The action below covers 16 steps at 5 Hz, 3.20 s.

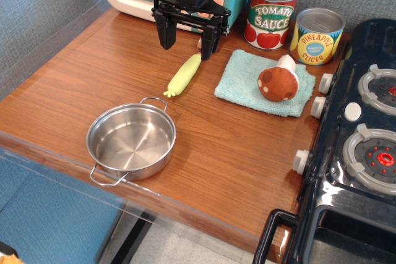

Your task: Slide the pot backwards so that it's in front of the microwave.

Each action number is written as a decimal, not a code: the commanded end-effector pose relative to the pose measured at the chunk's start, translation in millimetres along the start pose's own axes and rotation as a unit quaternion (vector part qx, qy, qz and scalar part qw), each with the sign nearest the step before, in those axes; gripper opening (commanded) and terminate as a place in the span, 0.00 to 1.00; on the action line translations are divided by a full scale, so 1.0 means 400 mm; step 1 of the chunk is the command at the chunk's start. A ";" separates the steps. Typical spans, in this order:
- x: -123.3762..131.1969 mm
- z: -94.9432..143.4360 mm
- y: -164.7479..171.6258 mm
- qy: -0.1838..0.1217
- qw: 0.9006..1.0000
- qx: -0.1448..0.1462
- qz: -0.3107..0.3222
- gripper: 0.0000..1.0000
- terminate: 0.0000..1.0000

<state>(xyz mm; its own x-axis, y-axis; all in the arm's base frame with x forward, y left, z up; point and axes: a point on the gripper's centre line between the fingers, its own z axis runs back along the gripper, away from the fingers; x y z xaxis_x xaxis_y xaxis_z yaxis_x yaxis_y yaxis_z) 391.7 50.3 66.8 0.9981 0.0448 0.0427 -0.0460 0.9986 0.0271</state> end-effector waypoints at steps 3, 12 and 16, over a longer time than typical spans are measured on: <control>0.002 0.083 -0.047 -0.048 0.999 -0.012 -0.022 1.00 0.00; -0.374 -0.136 -0.098 0.032 0.991 0.028 -0.130 0.00 0.00; -0.303 0.046 -0.056 -0.042 0.998 0.007 -0.055 0.00 0.00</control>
<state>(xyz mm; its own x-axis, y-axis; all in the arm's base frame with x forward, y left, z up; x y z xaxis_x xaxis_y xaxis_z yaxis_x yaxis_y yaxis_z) 271.5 19.6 65.6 0.9951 -0.0614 0.0775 0.0584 0.9975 0.0405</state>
